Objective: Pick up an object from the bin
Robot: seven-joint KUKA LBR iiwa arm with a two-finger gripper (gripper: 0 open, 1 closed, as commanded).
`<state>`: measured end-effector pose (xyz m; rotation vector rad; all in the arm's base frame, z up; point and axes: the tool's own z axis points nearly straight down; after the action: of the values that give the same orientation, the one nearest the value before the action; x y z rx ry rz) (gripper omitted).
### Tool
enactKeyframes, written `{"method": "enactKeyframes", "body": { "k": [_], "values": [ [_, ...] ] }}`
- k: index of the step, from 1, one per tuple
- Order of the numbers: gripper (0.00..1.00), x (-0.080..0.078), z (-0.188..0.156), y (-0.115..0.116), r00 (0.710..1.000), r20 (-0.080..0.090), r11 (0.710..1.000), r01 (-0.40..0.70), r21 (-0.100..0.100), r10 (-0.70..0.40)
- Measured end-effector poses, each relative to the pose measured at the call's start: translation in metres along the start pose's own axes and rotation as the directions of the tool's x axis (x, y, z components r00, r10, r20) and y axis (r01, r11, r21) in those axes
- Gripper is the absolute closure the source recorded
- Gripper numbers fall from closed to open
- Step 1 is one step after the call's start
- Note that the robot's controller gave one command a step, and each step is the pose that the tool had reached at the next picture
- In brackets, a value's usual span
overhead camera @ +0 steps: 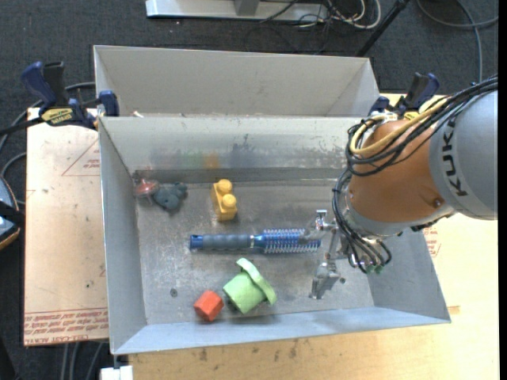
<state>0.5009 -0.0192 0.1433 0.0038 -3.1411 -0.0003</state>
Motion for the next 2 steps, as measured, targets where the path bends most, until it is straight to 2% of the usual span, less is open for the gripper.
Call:
{"method": "enactKeyframes", "body": {
  "k": [1, 2],
  "values": [
    [0.0, -0.0754, 0.0694, 0.0092, 0.994, 0.013, 0.994, -0.109, -0.003, 0.109],
    [1.0, -0.0756, 0.0657, 0.0091, 0.994, 0.017, 0.994, -0.108, -0.003, 0.108]
  ]
}}
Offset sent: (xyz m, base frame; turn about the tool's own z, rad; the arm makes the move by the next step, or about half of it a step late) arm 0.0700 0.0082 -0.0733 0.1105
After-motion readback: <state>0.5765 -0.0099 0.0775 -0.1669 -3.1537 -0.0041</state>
